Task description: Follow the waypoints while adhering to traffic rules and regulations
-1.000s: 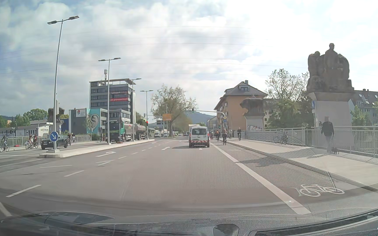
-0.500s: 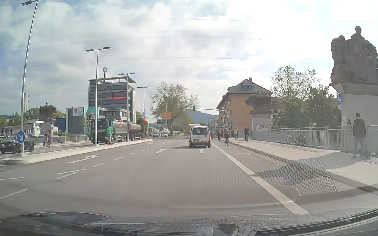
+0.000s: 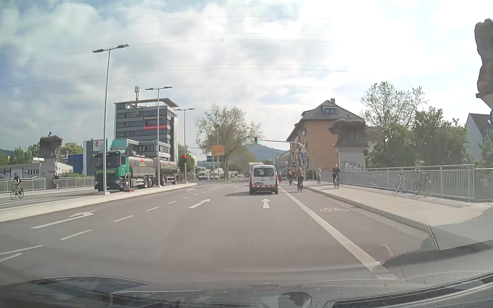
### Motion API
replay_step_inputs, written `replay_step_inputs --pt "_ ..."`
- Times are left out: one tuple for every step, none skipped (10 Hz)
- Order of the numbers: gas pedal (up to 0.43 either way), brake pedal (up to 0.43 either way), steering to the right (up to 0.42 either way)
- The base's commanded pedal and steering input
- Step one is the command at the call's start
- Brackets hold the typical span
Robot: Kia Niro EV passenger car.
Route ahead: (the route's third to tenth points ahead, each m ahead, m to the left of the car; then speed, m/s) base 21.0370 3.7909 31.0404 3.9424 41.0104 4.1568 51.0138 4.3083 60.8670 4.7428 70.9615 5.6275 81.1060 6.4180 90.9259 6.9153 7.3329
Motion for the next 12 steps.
replay_step_inputs --pt "0.118 0.000 -0.013" --pt "0.118 0.000 -0.010" --pt "0.118 0.000 -0.004" --pt "0.118 0.000 -0.003" --pt "0.118 0.000 -0.004" --pt "0.118 0.000 -0.003" --pt "0.118 0.000 -0.003" --pt "0.118 0.000 -0.004" --pt "0.118 0.000 -0.004" --pt "0.118 0.000 -0.004" --pt "0.110 0.000 -0.004" --pt "0.110 0.000 -0.004"
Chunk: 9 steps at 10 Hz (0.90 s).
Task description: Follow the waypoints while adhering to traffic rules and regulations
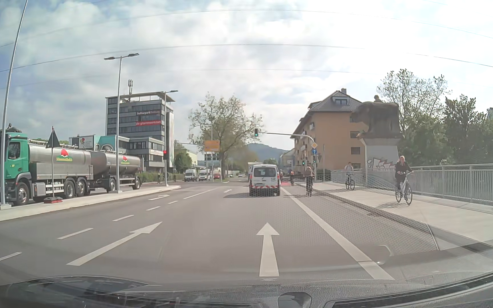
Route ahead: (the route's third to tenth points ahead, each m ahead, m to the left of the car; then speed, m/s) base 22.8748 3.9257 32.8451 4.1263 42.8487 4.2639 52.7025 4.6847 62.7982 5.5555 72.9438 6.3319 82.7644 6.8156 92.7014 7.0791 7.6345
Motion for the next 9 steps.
replay_step_inputs --pt "0.110 0.000 -0.004" --pt "0.087 0.000 -0.004" --pt "0.079 0.000 -0.004" --pt "0.079 0.000 -0.004" --pt "0.079 0.000 -0.004" --pt "0.079 0.000 -0.004" --pt "0.079 0.000 -0.004" --pt "0.079 0.000 -0.004" --pt "0.079 0.000 -0.003"
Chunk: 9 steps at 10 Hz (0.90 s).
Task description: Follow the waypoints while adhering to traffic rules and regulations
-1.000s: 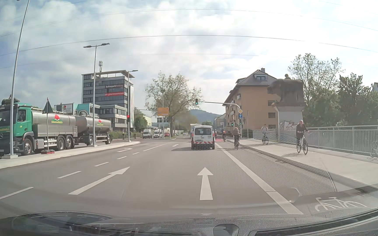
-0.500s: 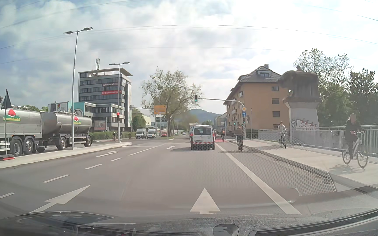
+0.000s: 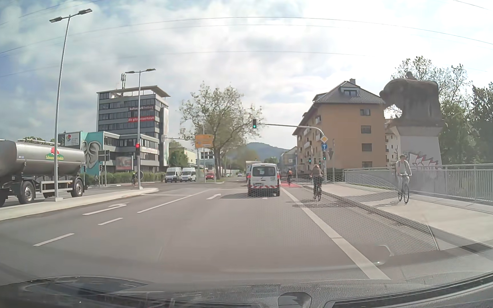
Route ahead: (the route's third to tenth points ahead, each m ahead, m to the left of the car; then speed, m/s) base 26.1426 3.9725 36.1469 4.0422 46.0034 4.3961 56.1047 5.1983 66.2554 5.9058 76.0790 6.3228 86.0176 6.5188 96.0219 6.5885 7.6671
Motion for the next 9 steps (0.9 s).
replay_step_inputs --pt "0.079 0.000 -0.004" --pt "0.067 0.000 -0.007" --pt "0.067 0.000 -0.008" --pt "0.059 0.000 -0.008" --pt "0.047 0.000 -0.008" --pt "0.047 0.000 -0.008" --pt "0.047 0.000 -0.008" --pt "0.039 0.000 -0.008" --pt "0.039 0.000 -0.008"
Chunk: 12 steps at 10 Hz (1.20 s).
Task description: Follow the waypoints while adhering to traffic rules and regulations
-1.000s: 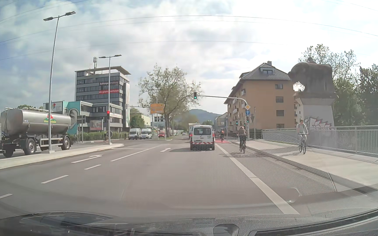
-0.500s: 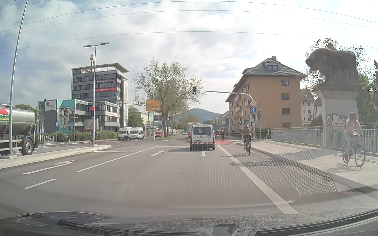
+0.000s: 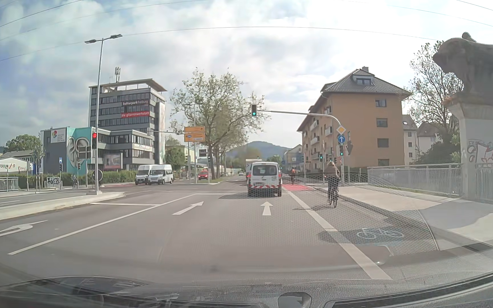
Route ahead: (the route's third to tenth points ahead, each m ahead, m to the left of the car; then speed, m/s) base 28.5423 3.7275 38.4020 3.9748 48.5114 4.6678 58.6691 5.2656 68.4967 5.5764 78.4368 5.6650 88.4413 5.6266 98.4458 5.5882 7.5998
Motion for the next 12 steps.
replay_step_inputs --pt "0.039 0.000 -0.008" --pt "0.039 0.000 -0.006" --pt "0.028 0.000 -0.005" --pt "0.028 0.000 -0.005" --pt "0.028 0.000 -0.004" --pt "0.020 0.000 -0.004" --pt "0.020 0.000 -0.004" --pt "0.000 0.000 -0.004" --pt "0.000 0.000 -0.004" --pt "0.000 0.000 -0.004" --pt "0.000 0.000 -0.004" --pt "0.000 0.055 -0.004"
